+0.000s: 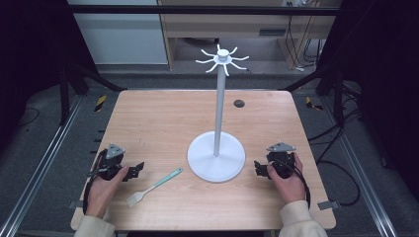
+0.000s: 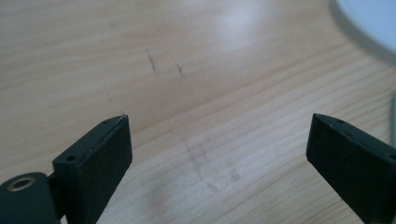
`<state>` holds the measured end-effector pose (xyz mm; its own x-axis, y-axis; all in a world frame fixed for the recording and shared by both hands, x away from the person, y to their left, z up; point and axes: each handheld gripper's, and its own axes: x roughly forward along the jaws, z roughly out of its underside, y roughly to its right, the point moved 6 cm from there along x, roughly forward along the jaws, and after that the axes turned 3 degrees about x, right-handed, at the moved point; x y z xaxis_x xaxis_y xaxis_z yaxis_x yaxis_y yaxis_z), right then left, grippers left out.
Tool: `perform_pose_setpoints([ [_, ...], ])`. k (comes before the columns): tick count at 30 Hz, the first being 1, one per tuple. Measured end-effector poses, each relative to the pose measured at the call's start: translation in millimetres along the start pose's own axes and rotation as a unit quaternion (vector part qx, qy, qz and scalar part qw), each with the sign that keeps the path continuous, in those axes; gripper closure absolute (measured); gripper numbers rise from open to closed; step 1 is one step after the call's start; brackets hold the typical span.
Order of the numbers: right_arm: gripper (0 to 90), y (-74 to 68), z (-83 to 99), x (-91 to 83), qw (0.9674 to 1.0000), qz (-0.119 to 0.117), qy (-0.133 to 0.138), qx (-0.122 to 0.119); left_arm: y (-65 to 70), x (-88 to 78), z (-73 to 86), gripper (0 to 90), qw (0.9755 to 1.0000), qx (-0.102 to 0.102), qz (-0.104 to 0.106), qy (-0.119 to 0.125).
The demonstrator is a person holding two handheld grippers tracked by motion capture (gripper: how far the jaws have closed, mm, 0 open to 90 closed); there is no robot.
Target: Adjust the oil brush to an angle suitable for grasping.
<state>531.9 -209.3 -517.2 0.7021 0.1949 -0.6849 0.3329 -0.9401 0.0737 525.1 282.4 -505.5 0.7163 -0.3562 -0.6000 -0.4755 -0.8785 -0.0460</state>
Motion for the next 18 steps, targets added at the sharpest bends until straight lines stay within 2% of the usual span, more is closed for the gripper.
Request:
perform_pose_setpoints([
  [1, 9.4, -0.1, -0.1, 0.3, 1.0, 0.0, 0.001, 0.0, 0.0, 0.0, 0.0, 5.0, 1.0, 0.0, 0.0, 0.0],
  [2, 9.4, -0.4, -0.3, 0.2, 1.0, -0.001, 0.001, 0.0, 0.2, -6.4, -3.5, 5.0, 0.9999, 0.006, -0.009, 0.008],
  [4, 9.4, -0.3, -0.6, -0.4, 1.0, -0.001, 0.003, -0.003, 3.7, -10.9, -7.0, 5.2, 0.9999, 0.003, -0.005, 0.015],
  [6, 9.4, -0.7, -0.4, -0.7, 1.0, -0.001, 0.002, -0.001, 6.6, -13.0, -9.8, 6.3, 0.9998, 0.01, -0.004, 0.018],
  [7, 9.4, -0.3, -0.3, -1.1, 1.0, 0.0, 0.003, -0.001, 10.1, -15.3, -14.9, 6.4, 0.9996, 0.026, -0.005, 0.013],
  [11, 9.4, 0.6, 0.4, -1.2, 1.0, 0.001, 0.001, 0.001, 22.3, -15.2, -34.4, 7.4, 0.9988, 0.049, -0.003, 0.009],
  [13, 9.4, 1.3, 0.6, -1.1, 1.0, 0.003, 0.001, 0.001, 28.6, -12.4, -43.1, 9.8, 0.998, 0.062, 0.008, -0.004],
  [15, 9.4, 1.6, 0.8, -1.2, 1.0, 0.004, 0.001, 0.002, 35.7, -7.1, -49.5, 17.1, 0.9963, 0.079, 0.022, -0.024],
  [17, 9.4, 1.8, 0.8, -1.5, 1.0, 0.005, 0.001, 0.001, 42.9, -2.0, -53.6, 24.0, 0.9935, 0.1, 0.036, -0.041],
  [18, 9.4, 1.6, 0.9, -1.7, 1.0, 0.005, 0.001, 0.002, 46.6, 0.2, -55.6, 32.8, 0.992, 0.11, 0.042, -0.045],
])
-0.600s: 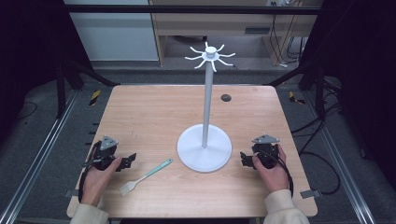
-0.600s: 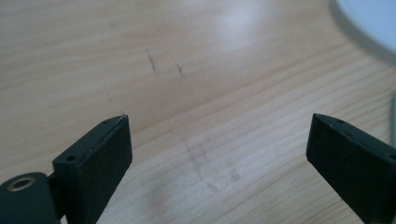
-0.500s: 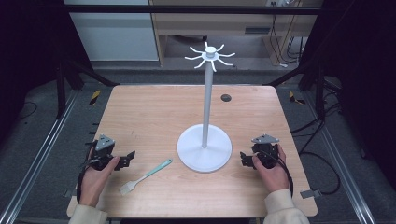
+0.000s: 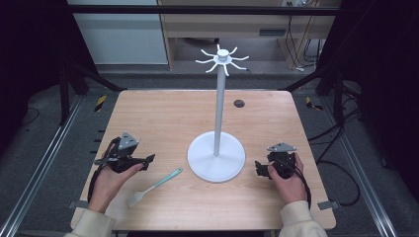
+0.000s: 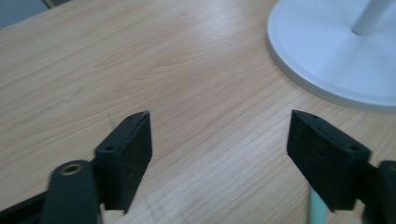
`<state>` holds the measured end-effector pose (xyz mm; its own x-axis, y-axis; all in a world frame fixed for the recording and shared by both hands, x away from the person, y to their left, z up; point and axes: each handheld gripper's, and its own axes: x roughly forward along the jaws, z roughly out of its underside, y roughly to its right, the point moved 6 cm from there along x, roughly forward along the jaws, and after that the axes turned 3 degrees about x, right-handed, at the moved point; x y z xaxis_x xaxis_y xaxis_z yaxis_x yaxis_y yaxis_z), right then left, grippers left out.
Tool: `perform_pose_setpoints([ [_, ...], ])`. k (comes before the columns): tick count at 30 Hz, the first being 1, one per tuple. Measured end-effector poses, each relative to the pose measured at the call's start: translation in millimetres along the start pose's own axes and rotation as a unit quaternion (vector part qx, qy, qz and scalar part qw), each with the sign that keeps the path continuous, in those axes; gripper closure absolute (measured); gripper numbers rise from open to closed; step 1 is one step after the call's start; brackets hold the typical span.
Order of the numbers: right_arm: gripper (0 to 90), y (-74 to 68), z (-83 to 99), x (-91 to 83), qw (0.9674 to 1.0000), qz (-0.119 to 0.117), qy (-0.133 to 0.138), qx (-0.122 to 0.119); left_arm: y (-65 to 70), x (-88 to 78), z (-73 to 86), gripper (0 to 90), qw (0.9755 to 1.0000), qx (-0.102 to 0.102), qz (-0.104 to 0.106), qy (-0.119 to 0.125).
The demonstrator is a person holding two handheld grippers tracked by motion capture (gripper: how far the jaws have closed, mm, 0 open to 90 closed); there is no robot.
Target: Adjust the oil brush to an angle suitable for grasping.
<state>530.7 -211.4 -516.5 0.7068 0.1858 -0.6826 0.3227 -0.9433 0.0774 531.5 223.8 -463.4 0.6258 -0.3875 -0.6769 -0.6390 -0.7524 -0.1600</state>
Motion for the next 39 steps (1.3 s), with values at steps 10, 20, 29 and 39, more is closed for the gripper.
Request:
perform_pose_setpoints([
  [10, 9.4, -0.9, -0.1, 0.6, 1.0, 0.0, -0.002, -0.001, 40.2, 28.7, 6.3, 75.3, 0.9963, 0.04, 0.056, -0.051],
  [20, 9.5, -0.8, -0.4, 1.1, 1.0, -0.002, -0.001, -0.002, 53.3, 53.2, 14.4, 90.0, 0.9926, 0.046, 0.081, -0.078],
  [29, 9.5, -1.1, -0.5, 1.1, 1.0, -0.002, -0.001, -0.003, 60.9, 61.2, 16.8, 90.0, 0.9904, 0.054, 0.093, -0.086],
  [39, 9.5, -0.5, -0.4, 0.6, 1.0, -0.003, 0.0, -0.003, 66.1, 63.1, 18.2, 90.0, 0.9879, 0.063, 0.106, -0.094],
])
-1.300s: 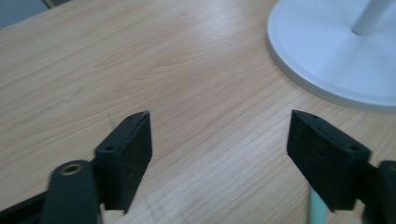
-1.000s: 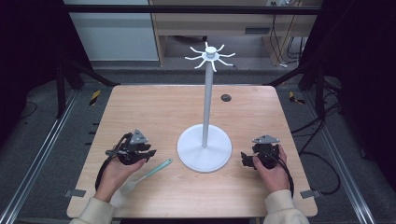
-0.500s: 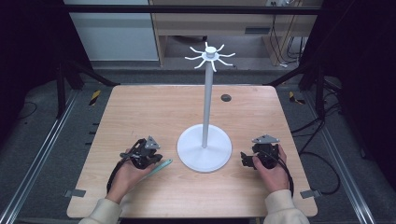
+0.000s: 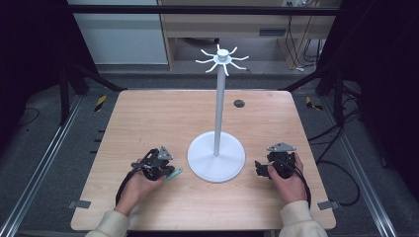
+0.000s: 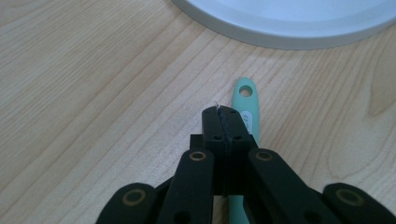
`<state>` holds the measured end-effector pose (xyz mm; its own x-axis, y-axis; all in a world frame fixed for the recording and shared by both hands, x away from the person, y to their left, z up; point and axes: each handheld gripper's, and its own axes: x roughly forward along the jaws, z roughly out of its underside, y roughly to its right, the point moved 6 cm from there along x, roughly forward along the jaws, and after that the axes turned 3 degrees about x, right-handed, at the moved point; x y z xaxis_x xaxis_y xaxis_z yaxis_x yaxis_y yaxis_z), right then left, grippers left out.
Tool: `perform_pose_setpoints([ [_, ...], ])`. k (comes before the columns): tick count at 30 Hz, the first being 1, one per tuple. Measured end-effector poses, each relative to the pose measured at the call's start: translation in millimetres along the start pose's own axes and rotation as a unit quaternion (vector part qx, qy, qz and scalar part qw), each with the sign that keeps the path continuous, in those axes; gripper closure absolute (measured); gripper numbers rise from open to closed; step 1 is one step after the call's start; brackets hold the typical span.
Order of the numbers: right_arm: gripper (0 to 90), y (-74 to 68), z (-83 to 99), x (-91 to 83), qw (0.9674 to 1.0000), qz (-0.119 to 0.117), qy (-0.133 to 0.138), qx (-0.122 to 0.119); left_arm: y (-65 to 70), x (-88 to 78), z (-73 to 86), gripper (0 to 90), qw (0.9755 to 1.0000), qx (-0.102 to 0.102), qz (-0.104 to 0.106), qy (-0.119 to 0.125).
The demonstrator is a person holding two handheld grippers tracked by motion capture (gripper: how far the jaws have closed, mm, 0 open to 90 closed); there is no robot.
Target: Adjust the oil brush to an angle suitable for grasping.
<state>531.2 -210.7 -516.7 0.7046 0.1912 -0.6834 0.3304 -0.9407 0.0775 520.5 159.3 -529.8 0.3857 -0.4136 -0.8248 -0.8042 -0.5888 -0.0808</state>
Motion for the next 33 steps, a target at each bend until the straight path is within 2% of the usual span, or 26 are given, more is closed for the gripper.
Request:
perform_pose_setpoints([
  [4, 9.5, 0.3, 0.0, 0.1, 1.0, 0.0, 0.0, 0.001, 5.6, -0.3, -0.6, 90.0, 0.9999, 0.008, 0.009, -0.003],
  [5, 9.5, 0.5, 0.0, 0.0, 1.0, 0.0, 0.0, 0.0, 11.6, -0.5, -1.1, 90.0, 0.9997, 0.018, 0.013, -0.004],
  [10, 9.5, 0.6, -0.1, 0.1, 1.0, 0.0, 0.001, 0.0, 16.9, -3.5, -2.9, 90.0, 0.9993, 0.033, 0.011, -0.012],
  [11, 9.5, 0.6, -0.1, 0.0, 1.0, 0.0, 0.001, 0.001, 16.1, -10.1, -4.6, 90.0, 0.9993, 0.036, 0.005, -0.011],
  [13, 9.5, 0.8, 0.0, -0.4, 1.0, 0.0, 0.001, 0.001, 15.7, -13.2, -5.0, 90.0, 0.9993, 0.035, 0.003, -0.009],
  [15, 9.5, 1.5, 0.2, -0.3, 1.0, 0.0, 0.001, 0.001, 15.5, -26.4, -4.2, 90.0, 0.9994, 0.034, -0.001, -0.006],
  [22, 9.5, 0.9, -0.3, -0.6, 1.0, 0.0, 0.002, 0.001, 13.3, -51.0, 5.2, 90.0, 0.9985, 0.041, -0.018, -0.031],
  [24, 9.5, 1.3, -0.4, -0.7, 1.0, 0.0, 0.003, 0.001, 14.0, -53.4, 6.6, 90.0, 0.9985, 0.039, -0.016, -0.033],
  [27, 9.5, 1.5, -0.3, -0.5, 1.0, 0.0, 0.003, 0.004, 13.9, -59.8, 11.4, 90.0, 0.9972, 0.048, -0.015, -0.055],
  [33, 9.5, 1.7, -0.3, -0.5, 1.0, 0.0, 0.003, 0.003, 16.9, -62.4, 15.6, 89.6, 0.9958, 0.055, -0.009, -0.073],
])
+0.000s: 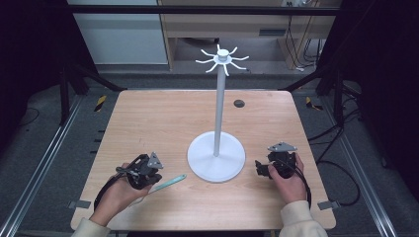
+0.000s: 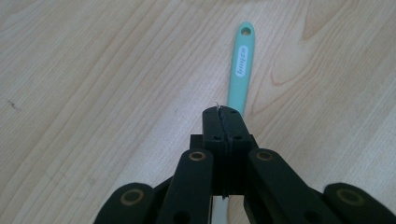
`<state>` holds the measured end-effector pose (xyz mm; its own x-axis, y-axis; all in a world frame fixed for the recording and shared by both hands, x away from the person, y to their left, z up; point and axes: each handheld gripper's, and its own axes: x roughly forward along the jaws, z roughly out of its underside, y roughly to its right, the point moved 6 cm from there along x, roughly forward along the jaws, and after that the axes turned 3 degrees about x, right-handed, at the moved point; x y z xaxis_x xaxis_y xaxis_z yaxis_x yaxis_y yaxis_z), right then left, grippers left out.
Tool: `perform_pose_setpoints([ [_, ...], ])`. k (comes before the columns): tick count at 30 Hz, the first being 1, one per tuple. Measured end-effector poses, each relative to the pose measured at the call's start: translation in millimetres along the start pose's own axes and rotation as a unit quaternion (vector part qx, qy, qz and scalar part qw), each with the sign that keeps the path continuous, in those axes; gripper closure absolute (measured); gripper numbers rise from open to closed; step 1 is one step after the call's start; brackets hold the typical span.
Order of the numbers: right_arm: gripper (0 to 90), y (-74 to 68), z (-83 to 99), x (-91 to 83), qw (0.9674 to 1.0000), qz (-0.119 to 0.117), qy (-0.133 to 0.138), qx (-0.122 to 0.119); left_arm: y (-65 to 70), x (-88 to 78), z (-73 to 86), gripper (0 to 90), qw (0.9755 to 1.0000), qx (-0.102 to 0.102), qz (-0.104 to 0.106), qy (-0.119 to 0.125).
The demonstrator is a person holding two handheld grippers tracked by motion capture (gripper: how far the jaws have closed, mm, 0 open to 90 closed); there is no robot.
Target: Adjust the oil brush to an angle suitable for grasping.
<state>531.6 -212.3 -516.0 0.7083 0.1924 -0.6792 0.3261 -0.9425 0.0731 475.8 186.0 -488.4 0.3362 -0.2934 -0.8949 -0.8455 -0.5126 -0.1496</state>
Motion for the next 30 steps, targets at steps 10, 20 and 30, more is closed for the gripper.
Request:
perform_pose_setpoints([
  [10, 9.5, -0.4, 0.2, -0.6, 1.0, 0.0, -0.001, -0.001, 3.1, -1.0, 12.1, 82.9, 0.9991, 0.007, 0.015, -0.039],
  [20, 9.5, -0.6, 0.3, -0.5, 1.0, 0.001, -0.001, -0.001, 2.6, -1.3, 16.6, 77.4, 0.9983, 0.01, 0.028, -0.051],
  [30, 9.5, -1.4, 0.2, 0.1, 1.0, 0.0, -0.002, 0.0, 2.5, 7.1, 19.2, 73.7, 0.9966, 0.011, 0.043, -0.07],
])
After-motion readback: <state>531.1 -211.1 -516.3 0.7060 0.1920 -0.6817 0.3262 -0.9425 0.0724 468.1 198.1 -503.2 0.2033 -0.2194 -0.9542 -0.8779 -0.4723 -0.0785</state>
